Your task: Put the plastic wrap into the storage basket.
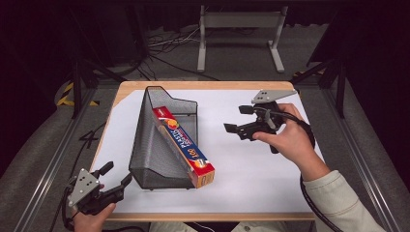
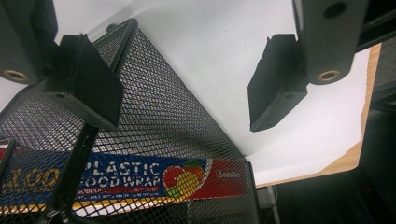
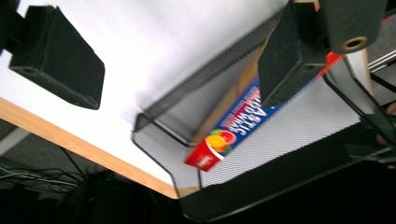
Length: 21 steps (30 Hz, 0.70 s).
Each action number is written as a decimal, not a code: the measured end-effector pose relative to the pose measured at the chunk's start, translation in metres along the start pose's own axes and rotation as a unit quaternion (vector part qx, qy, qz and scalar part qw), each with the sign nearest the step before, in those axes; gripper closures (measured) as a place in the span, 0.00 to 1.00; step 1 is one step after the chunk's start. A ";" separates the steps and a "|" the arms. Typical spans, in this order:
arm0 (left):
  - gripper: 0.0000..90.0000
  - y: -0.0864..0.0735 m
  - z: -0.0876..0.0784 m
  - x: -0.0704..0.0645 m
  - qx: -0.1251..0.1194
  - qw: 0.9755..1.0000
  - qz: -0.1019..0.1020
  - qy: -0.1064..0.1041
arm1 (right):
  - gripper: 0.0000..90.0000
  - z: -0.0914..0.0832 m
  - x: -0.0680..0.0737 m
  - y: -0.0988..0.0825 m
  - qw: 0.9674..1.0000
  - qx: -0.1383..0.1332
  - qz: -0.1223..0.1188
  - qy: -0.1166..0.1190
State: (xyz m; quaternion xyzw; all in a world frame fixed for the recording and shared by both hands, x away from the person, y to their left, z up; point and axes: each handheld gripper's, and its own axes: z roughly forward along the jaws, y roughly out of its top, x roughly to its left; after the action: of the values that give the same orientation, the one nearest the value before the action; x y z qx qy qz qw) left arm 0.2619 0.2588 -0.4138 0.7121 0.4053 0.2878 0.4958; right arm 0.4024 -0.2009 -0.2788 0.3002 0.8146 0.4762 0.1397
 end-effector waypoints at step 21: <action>0.30 -0.001 0.003 0.001 0.010 1.000 -0.003 -0.008 | 0.17 -0.039 -0.048 -0.073 0.998 -0.033 0.019 -0.053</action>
State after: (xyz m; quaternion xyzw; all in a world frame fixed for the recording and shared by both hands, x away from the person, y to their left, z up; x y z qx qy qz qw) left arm 0.2646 0.2587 -0.4160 0.7177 0.4065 0.2767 0.4931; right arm 0.3942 -0.2848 -0.3251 0.3356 0.7841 0.4887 0.1838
